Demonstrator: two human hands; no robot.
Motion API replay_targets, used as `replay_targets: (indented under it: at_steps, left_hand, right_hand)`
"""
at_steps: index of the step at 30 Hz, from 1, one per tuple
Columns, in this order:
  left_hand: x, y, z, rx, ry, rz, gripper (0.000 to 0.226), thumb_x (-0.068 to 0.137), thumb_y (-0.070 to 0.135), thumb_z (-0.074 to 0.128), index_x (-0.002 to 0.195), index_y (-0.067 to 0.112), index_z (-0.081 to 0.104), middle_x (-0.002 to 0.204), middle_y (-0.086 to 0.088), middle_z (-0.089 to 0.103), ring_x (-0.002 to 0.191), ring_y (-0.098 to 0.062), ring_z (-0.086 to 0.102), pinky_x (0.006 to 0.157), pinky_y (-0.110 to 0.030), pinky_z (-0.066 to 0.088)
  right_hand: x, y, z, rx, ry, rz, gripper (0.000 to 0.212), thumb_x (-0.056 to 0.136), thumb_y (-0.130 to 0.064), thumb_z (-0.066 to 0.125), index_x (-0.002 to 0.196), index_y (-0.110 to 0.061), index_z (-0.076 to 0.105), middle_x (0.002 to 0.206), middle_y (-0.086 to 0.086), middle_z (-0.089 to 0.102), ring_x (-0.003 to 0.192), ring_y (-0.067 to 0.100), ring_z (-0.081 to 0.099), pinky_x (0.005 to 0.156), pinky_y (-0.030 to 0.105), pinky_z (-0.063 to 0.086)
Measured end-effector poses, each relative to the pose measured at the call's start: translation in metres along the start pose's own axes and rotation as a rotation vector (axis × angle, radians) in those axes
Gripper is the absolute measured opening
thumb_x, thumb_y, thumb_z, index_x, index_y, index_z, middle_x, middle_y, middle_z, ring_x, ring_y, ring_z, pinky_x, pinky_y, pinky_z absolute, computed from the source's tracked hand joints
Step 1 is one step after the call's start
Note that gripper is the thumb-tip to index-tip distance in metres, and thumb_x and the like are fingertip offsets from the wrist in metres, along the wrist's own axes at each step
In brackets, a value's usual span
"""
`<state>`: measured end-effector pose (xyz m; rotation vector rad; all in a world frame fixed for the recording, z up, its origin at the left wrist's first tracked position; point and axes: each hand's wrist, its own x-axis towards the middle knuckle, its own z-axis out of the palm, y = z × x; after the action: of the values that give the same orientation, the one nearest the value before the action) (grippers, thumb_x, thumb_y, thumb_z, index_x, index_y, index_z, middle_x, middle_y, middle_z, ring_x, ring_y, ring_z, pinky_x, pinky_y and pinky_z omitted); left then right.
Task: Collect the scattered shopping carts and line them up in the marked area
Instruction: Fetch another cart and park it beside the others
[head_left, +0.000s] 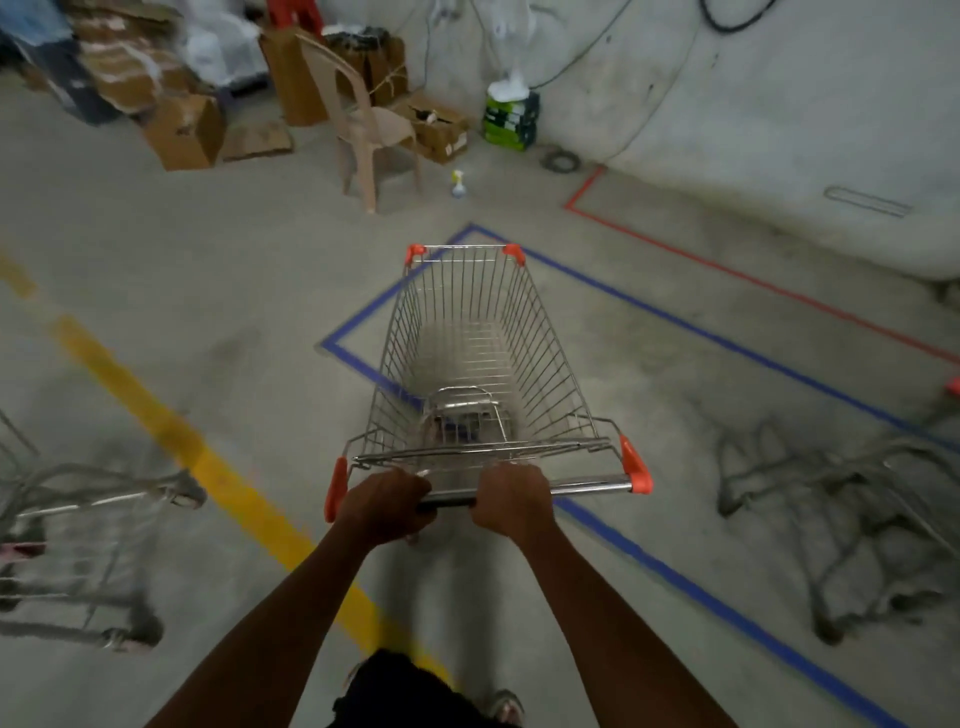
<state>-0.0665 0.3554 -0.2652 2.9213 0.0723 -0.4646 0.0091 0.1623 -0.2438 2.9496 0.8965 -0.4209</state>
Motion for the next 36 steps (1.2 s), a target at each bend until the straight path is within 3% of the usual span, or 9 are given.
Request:
replay_targets:
  at_steps: [6, 12, 16, 19, 26, 31, 36]
  left_hand:
    - [-0.008, 0.007, 0.006, 0.039, -0.059, 0.167, 0.023, 0.093, 0.048, 0.059, 0.097, 0.028, 0.068, 0.083, 0.008, 0.068, 0.069, -0.006, 0.062, 0.058, -0.020, 0.043]
    - [-0.015, 0.009, 0.002, 0.095, -0.081, 0.381, 0.028, 0.095, 0.044, 0.055, 0.105, 0.022, 0.069, 0.105, -0.004, 0.072, 0.096, -0.022, 0.068, 0.078, -0.030, 0.047]
    - [-0.020, 0.008, 0.003, 0.134, -0.102, 0.437, 0.035, 0.092, 0.051, 0.055, 0.110, 0.024, 0.068, 0.111, -0.002, 0.069, 0.100, -0.022, 0.066, 0.086, -0.036, 0.054]
    - [-0.021, 0.007, 0.003, 0.186, -0.091, 0.482, 0.034, 0.091, 0.052, 0.054, 0.106, 0.026, 0.069, 0.107, -0.001, 0.070, 0.095, -0.020, 0.067, 0.082, -0.036, 0.052]
    - [-0.006, 0.006, -0.003, 0.256, -0.135, 0.517, 0.035, 0.088, 0.057, 0.048, 0.100, 0.030, 0.066, 0.105, -0.001, 0.070, 0.097, -0.023, 0.069, 0.084, -0.039, 0.050]
    - [0.025, 0.016, -0.016, 0.288, -0.148, 0.576, 0.031, 0.090, 0.052, 0.049, 0.101, 0.029, 0.067, 0.105, 0.001, 0.071, 0.095, -0.020, 0.068, 0.079, -0.036, 0.047]
    - [0.067, 0.037, -0.030, 0.338, -0.100, 0.561, 0.036, 0.090, 0.057, 0.044, 0.101, 0.033, 0.068, 0.100, 0.008, 0.072, 0.096, -0.014, 0.070, 0.099, -0.048, 0.046]
  right_hand:
    - [-0.049, -0.006, 0.018, 0.003, 0.027, 0.138, 0.028, 0.089, -0.042, 0.057, 0.098, -0.019, 0.070, 0.095, 0.004, 0.073, 0.091, 0.028, 0.070, 0.086, 0.040, 0.054]
    - [-0.080, -0.026, 0.025, 0.036, 0.008, 0.300, 0.030, 0.090, -0.043, 0.058, 0.101, -0.018, 0.071, 0.095, 0.003, 0.074, 0.090, 0.026, 0.071, 0.082, 0.040, 0.057]
    - [-0.094, -0.041, 0.028, 0.034, -0.030, 0.393, 0.035, 0.090, -0.049, 0.057, 0.103, -0.019, 0.071, 0.098, 0.004, 0.074, 0.090, 0.027, 0.070, 0.086, 0.043, 0.056]
    - [-0.102, -0.050, 0.033, 0.054, -0.024, 0.459, 0.037, 0.088, -0.050, 0.056, 0.103, -0.020, 0.072, 0.097, 0.003, 0.074, 0.089, 0.028, 0.070, 0.087, 0.043, 0.057]
    - [-0.106, -0.061, 0.037, 0.099, -0.008, 0.547, 0.037, 0.088, -0.053, 0.055, 0.096, -0.020, 0.070, 0.089, 0.003, 0.072, 0.079, 0.027, 0.067, 0.078, 0.038, 0.057]
    - [-0.091, -0.049, 0.032, 0.115, -0.023, 0.607, 0.032, 0.089, -0.053, 0.054, 0.081, -0.023, 0.063, 0.069, -0.002, 0.059, 0.064, 0.020, 0.056, 0.068, 0.033, 0.051]
    - [-0.065, -0.013, 0.022, 0.128, -0.001, 0.642, 0.036, 0.086, -0.053, 0.052, 0.083, -0.022, 0.068, 0.074, 0.000, 0.066, 0.067, 0.024, 0.062, 0.068, 0.034, 0.053]
